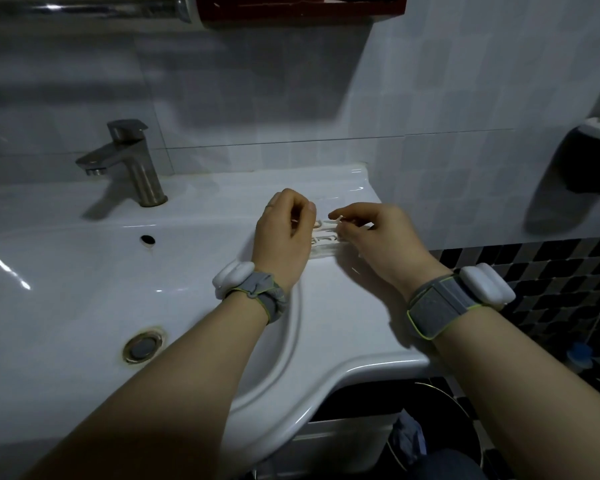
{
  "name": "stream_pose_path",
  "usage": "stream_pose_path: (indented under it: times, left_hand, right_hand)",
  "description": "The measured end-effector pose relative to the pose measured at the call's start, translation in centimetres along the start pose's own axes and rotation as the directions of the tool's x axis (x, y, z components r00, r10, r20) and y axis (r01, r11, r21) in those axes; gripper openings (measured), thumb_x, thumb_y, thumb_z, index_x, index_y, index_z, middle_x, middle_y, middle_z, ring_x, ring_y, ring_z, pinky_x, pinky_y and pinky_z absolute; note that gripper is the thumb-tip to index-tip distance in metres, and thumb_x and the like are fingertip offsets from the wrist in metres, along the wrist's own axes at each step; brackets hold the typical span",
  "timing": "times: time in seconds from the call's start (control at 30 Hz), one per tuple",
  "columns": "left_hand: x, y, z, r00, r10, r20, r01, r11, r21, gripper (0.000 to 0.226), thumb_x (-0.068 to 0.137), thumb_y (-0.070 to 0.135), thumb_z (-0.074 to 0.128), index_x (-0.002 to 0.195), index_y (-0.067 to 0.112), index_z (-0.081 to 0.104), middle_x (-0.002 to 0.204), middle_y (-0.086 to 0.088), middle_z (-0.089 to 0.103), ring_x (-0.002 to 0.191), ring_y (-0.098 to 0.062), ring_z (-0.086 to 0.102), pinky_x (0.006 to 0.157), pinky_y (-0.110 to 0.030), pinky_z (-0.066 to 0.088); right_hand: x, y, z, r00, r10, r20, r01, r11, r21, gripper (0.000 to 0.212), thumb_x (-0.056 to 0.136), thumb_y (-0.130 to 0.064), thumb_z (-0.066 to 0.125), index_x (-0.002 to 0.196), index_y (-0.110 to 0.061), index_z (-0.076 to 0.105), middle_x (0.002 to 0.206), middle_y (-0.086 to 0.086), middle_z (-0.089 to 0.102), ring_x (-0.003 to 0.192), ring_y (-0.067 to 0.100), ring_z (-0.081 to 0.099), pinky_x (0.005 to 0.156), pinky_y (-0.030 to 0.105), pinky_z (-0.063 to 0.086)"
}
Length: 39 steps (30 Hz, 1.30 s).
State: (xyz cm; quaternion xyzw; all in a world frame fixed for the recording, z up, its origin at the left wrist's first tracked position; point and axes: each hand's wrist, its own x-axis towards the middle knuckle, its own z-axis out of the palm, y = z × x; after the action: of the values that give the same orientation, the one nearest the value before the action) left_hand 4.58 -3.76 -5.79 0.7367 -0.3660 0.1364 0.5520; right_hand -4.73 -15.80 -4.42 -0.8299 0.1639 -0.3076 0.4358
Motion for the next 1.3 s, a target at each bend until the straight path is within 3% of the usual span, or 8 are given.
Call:
stream_pose_path:
  times: [0.17, 0.5, 0.6, 0.7, 0.8, 0.9, 1.03, 1.3]
  left_hand:
    - [-0.1, 0.1, 0.5, 0.995, -0.082, -0.055, 0.077, 0.993, -0.092, 0.014, 0.098, 0.017, 0.046, 0.087, 0.013, 0.053, 0.090, -0.004, 0.060, 0.088, -0.022, 0.061, 0.079, -0.040, 0.050]
    - [-0.2, -0.4, 0.1, 0.989, -0.107, -0.099, 0.105, 0.994, -0.025, 0.010, 0.097, 0.018, 0.046, 0.090, 0.014, 0.053, 0.092, -0.002, 0.060, 0.082, -0.020, 0.057, 0.074, -0.039, 0.049]
    - [-0.2, -0.6, 0.1, 0.987, -0.124, -0.101, 0.125, 0.992, 0.000, 0.012, 0.096, 0.022, 0.044, 0.090, 0.016, 0.052, 0.093, -0.002, 0.060, 0.083, -0.023, 0.059, 0.073, -0.043, 0.051]
    - [-0.3, -0.5, 0.1, 0.980, -0.164, -0.116, 0.170, 0.984, 0.046, 0.012, 0.098, 0.020, 0.044, 0.093, 0.014, 0.053, 0.098, -0.002, 0.058, 0.085, -0.021, 0.056, 0.077, -0.040, 0.048]
    - [-0.7, -0.6, 0.3, 0.975, -0.192, -0.109, 0.200, 0.978, 0.065, 0.012, 0.099, 0.020, 0.045, 0.095, 0.013, 0.053, 0.097, -0.005, 0.057, 0.083, -0.022, 0.054, 0.076, -0.036, 0.046]
    - [-1.1, -0.5, 0.5, 0.980, -0.183, -0.075, 0.189, 0.979, 0.080, 0.013, 0.100, 0.021, 0.042, 0.096, 0.013, 0.052, 0.094, -0.005, 0.057, 0.080, -0.020, 0.052, 0.070, -0.033, 0.042]
    - [-1.2, -0.6, 0.5, 0.986, -0.157, -0.058, 0.162, 0.982, 0.099, 0.014, 0.102, 0.020, 0.038, 0.098, 0.013, 0.050, 0.091, -0.006, 0.058, 0.081, -0.023, 0.052, 0.068, -0.035, 0.042]
    - [-1.3, -0.5, 0.4, 0.990, -0.135, -0.043, 0.138, 0.986, 0.090, 0.018, 0.104, 0.021, 0.035, 0.097, 0.011, 0.048, 0.078, -0.005, 0.055, 0.069, -0.024, 0.049, 0.063, -0.040, 0.041]
  right_hand:
    - [0.0, 0.1, 0.0, 1.000, 0.026, -0.007, -0.026, 0.999, 0.030, 0.026, 0.086, -0.013, 0.062, 0.106, -0.025, 0.074, 0.083, -0.019, 0.066, 0.076, 0.005, 0.059, 0.082, 0.021, 0.049]
    - [0.0, -0.1, 0.1, 0.995, 0.099, -0.027, -0.093, 0.984, 0.150, 0.032, 0.087, -0.005, 0.052, 0.098, -0.025, 0.074, 0.094, -0.009, 0.072, 0.069, 0.009, 0.059, 0.058, 0.014, 0.047]
    - [0.1, -0.2, 0.0, 0.992, 0.126, -0.033, -0.117, 0.973, 0.198, 0.035, 0.086, -0.008, 0.045, 0.092, -0.026, 0.075, 0.094, -0.011, 0.073, 0.072, 0.004, 0.057, 0.070, 0.025, 0.048]
    - [0.3, -0.1, -0.4, 0.974, 0.180, -0.137, -0.151, 0.968, 0.198, 0.033, 0.076, -0.016, 0.041, 0.074, -0.029, 0.072, 0.082, -0.010, 0.072, 0.084, 0.013, 0.063, 0.087, 0.041, 0.054]
    - [0.5, 0.3, -0.7, 0.951, 0.219, -0.217, -0.190, 0.970, 0.149, 0.025, 0.077, -0.012, 0.046, 0.072, -0.027, 0.065, 0.075, -0.007, 0.067, 0.083, 0.022, 0.065, 0.087, 0.047, 0.055]
    - [0.3, 0.4, -0.6, 0.964, 0.191, -0.183, -0.187, 0.982, 0.041, 0.021, 0.083, -0.007, 0.053, 0.084, -0.024, 0.066, 0.077, -0.004, 0.066, 0.083, 0.025, 0.066, 0.081, 0.037, 0.056]
    - [0.2, 0.4, -0.4, 0.975, 0.147, -0.167, -0.151, 0.988, -0.011, 0.020, 0.082, -0.007, 0.054, 0.084, -0.022, 0.068, 0.070, -0.007, 0.064, 0.070, 0.018, 0.060, 0.067, 0.023, 0.044]
    - [0.2, 0.2, -0.5, 0.972, 0.151, -0.178, -0.152, 0.988, 0.008, 0.021, 0.083, -0.008, 0.054, 0.079, -0.024, 0.067, 0.072, -0.004, 0.065, 0.068, 0.019, 0.060, 0.069, 0.028, 0.051]
